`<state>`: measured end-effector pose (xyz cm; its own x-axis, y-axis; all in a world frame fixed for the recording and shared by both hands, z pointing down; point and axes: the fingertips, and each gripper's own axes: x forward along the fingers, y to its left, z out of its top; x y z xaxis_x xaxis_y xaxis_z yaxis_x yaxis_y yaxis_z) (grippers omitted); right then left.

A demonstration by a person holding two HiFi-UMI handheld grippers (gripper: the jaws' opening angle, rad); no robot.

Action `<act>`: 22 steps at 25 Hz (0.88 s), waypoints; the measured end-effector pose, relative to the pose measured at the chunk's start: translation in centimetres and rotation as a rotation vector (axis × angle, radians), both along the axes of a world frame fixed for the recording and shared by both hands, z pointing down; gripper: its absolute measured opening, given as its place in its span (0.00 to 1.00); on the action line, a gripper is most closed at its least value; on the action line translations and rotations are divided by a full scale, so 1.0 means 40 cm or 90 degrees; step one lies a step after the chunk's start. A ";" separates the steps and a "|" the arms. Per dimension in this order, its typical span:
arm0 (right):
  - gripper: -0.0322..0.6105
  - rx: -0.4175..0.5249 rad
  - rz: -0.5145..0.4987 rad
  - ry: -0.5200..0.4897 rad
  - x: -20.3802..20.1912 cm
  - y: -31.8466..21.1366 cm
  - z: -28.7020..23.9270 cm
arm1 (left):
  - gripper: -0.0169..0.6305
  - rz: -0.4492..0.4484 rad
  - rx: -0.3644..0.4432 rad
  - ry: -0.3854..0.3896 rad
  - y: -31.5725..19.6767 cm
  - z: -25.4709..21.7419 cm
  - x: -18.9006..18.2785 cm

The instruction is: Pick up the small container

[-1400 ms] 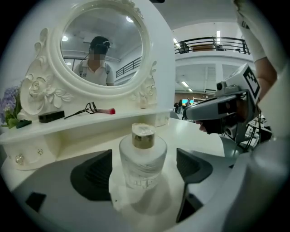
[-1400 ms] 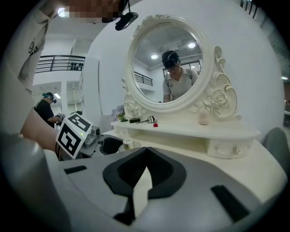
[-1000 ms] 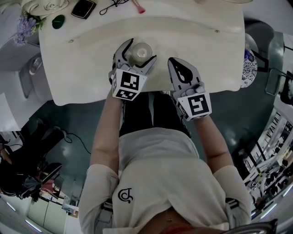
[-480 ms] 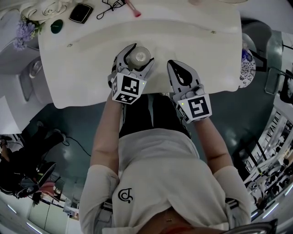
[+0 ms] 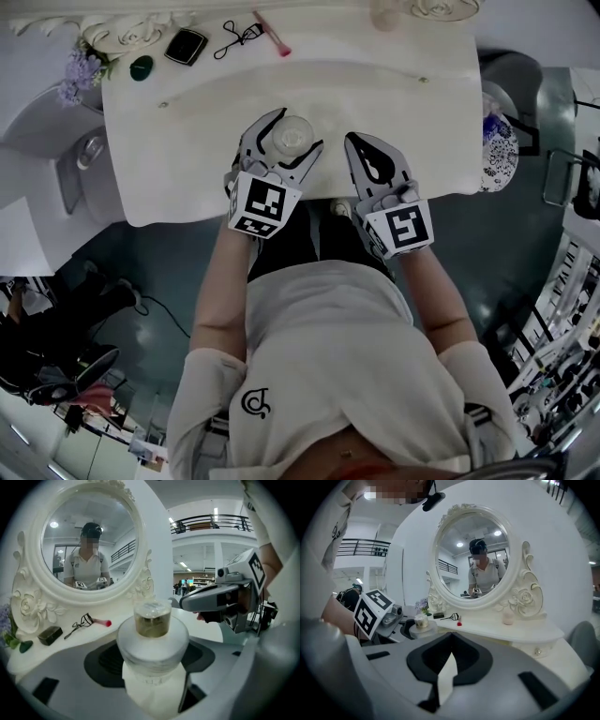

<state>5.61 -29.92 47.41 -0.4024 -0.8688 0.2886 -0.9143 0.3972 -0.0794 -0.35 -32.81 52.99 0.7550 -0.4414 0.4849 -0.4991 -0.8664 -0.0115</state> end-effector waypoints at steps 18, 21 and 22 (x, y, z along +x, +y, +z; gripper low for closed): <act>0.06 0.112 0.013 -0.017 0.001 -0.001 -0.234 | 0.56 -0.095 0.121 0.059 0.019 -0.399 -0.160; 0.06 0.133 0.004 -0.012 -0.006 0.001 -0.269 | 0.56 -0.120 0.134 0.069 0.013 -0.438 -0.200; 0.06 0.139 0.000 -0.012 -0.009 0.001 -0.281 | 0.56 -0.127 0.137 0.072 0.011 -0.447 -0.211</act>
<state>5.26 -29.88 36.16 -0.4062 -0.9098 0.0856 -0.9134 0.4070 -0.0082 -8.81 -32.36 35.09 0.6867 -0.6697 0.2828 -0.6678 -0.7349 -0.1186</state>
